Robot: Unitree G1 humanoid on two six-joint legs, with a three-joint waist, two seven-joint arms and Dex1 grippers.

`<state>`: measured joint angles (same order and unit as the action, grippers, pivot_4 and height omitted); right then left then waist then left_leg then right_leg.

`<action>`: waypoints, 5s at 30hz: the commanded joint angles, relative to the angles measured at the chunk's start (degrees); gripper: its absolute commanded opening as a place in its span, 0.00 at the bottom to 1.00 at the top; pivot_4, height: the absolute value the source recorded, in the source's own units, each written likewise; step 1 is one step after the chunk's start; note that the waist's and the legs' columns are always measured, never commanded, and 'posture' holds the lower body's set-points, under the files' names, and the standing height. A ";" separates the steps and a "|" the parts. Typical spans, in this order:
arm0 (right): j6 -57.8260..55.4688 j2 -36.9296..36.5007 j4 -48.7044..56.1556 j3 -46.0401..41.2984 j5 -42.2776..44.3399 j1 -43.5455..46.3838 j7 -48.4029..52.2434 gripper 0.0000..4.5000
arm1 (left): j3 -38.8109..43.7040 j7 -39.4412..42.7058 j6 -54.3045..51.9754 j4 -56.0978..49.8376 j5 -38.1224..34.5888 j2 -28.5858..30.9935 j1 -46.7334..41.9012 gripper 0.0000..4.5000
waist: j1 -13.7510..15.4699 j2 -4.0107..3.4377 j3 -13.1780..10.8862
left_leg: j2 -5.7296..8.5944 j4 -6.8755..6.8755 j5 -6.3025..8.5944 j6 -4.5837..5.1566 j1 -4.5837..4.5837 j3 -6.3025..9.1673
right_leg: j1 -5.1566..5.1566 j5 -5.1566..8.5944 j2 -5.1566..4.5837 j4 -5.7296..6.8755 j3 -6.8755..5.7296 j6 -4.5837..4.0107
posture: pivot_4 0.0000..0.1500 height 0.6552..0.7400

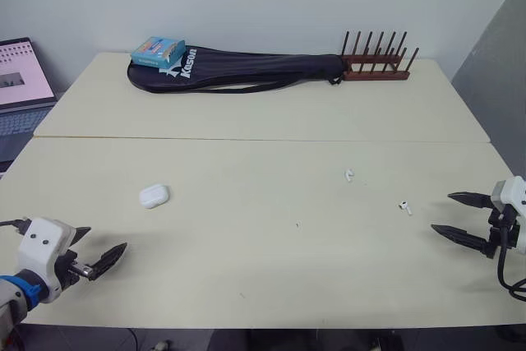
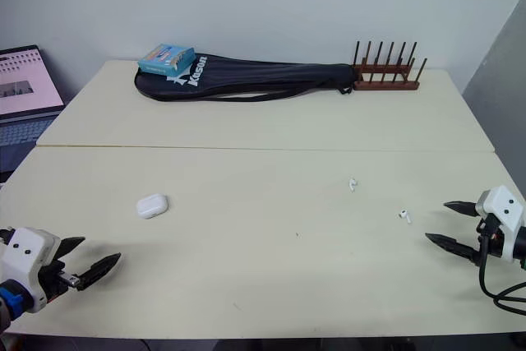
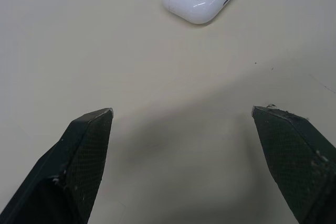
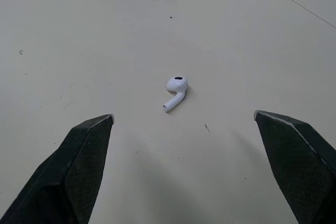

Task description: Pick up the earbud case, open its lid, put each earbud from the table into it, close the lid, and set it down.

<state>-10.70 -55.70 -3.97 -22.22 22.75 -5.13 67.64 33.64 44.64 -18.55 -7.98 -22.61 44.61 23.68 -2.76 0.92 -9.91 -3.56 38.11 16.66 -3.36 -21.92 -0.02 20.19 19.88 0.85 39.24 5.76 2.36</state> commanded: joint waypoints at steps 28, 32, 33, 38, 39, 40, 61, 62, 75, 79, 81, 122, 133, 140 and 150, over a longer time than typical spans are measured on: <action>-1.05 0.48 1.68 -0.93 1.58 2.41 -0.55 1.00 | 2.50 2.29 -0.92 0.15 -6.16 -0.63 -7.54 0.99 | 0.01 0.00 0.00 | 0.00 0.06 0.00 0.00 0.03 0.03 | 0.01 0.00 0.00 0.17 -0.03 0.00 | 1.00 0.85; -1.55 0.33 2.47 -1.36 1.99 2.03 -0.76 1.00 | 2.35 2.74 -1.07 0.38 -6.13 -0.40 -8.35 0.99 | 0.01 0.00 0.00 | 0.00 0.08 -0.01 0.00 0.05 0.02 | 0.01 0.00 0.01 0.20 -0.02 0.00 | 1.00 0.85; -1.63 0.30 2.60 -1.45 2.05 1.96 -0.81 1.00 | 2.26 2.96 -1.05 0.40 -6.12 -0.34 -8.52 0.99 | 0.01 0.00 0.00 | 0.00 0.08 -0.01 0.00 0.05 0.02 | 0.01 0.00 0.01 0.21 -0.02 0.00 | 1.00 0.85; -1.99 0.29 3.18 -1.82 2.25 1.38 -0.96 1.00 | 2.03 3.49 -0.99 0.30 -6.20 -0.45 -9.19 0.99 | 0.02 0.00 0.00 | 0.00 0.08 -0.01 0.00 0.04 0.03 | 0.01 0.00 0.01 0.20 -0.03 0.00 | 1.00 0.85; -2.03 0.30 3.22 -1.81 2.26 1.35 -0.96 1.00 | 1.93 3.60 -1.01 0.27 -6.18 -0.49 -9.28 0.99 | 0.03 0.00 0.00 | 0.00 0.08 -0.01 -0.01 0.04 0.03 | 0.01 0.00 0.01 0.20 -0.02 0.00 | 1.00 0.85; -2.11 0.31 3.34 -1.88 2.30 1.26 -0.98 1.00 | 1.94 3.73 -1.06 0.23 -6.21 -0.52 -9.31 0.99 | 0.03 0.00 0.00 | 0.00 0.08 -0.01 0.00 0.04 0.02 | 0.01 0.00 0.01 0.20 -0.02 0.00 | 1.00 0.85; -6.69 -0.53 5.58 -1.38 5.36 1.58 -0.30 1.00 | 3.16 3.41 -4.09 -3.46 -9.34 -3.23 -5.99 0.99 | 0.04 0.00 0.00 | -0.01 0.08 -0.01 0.00 0.04 0.03 | 0.01 0.00 0.01 0.21 -0.02 0.00 | 1.00 0.85; -7.29 -0.73 6.12 -1.41 5.66 1.37 0.09 1.00 | 3.69 3.54 -4.36 -3.47 -9.56 -3.17 -5.46 0.99 | 0.05 0.00 0.00 | -0.01 0.08 -0.01 0.00 0.04 0.04 | 0.01 0.00 0.01 0.22 -0.03 0.00 | 1.00 0.85; -9.26 -2.70 8.65 -1.94 6.20 0.23 2.52 1.00 | 4.70 3.01 -7.34 -3.79 -11.13 -4.54 -3.17 0.99 | 0.04 0.02 0.01 | 0.00 0.09 0.00 0.00 0.04 0.04 | 0.01 0.00 0.02 0.21 -0.03 0.00 | 1.00 0.85; -9.02 -2.72 8.59 -1.82 5.85 0.61 2.63 1.00 | 4.47 1.06 -8.85 -5.77 -12.34 -6.06 -3.00 0.99 | 0.04 0.02 0.01 | 0.00 0.09 -0.01 0.00 0.04 0.07 | 0.00 0.00 0.02 0.22 -0.04 0.00 | 1.00 0.85; -7.99 -2.45 8.26 -1.46 5.21 1.31 2.20 1.00 | 3.77 -0.62 -8.81 -7.37 -12.17 -7.50 -2.87 0.99 | 0.05 0.02 0.01 | 0.01 0.09 -0.01 0.00 0.05 0.05 | 0.00 0.00 0.02 0.21 -0.02 0.00 | 1.00 0.85; -12.32 -1.73 15.10 7.23 8.52 15.34 3.87 1.00 | -9.07 -38.32 -10.57 -27.22 -3.39 -36.88 -3.18 0.99 | 0.80 0.10 0.03 | 0.06 0.48 0.00 0.01 0.04 0.11 | -0.21 -0.01 0.03 0.23 0.00 -0.01 | 1.00 0.85; -13.08 -1.59 16.07 9.02 9.29 17.30 4.05 1.00 | -10.75 -41.03 -12.40 -22.17 -1.89 -36.17 -7.14 0.99 | 0.94 0.11 0.02 | 0.05 0.59 0.01 0.02 -0.02 0.17 | -0.23 -0.01 0.05 0.22 -0.06 -0.01 | 1.00 0.85; -13.53 -1.57 16.95 9.30 9.56 17.51 4.19 1.00 | -12.72 -41.75 -12.88 -20.19 -1.11 -36.49 -9.64 0.99 | 1.00 0.10 0.02 | 0.06 0.61 0.01 0.02 -0.02 0.20 | -0.24 -0.01 0.05 0.24 -0.08 -0.01 | 1.00 0.85; -13.82 -1.59 17.48 9.96 9.86 18.01 4.20 1.00 | -14.38 -45.06 -14.42 -17.08 0.52 -37.37 -14.13 0.99 | 1.07 0.02 0.07 | 0.08 0.63 0.01 0.02 0.02 0.25 | -0.32 -0.01 0.03 0.25 -0.11 0.00 | 1.00 0.85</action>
<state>-24.37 -57.07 11.60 -11.84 31.62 11.72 71.34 19.99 0.30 -31.97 -26.21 -22.20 7.51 10.30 -1.69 0.94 -9.84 -3.48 38.74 16.67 -3.34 -21.89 0.25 19.84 19.87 0.88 39.49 5.63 2.36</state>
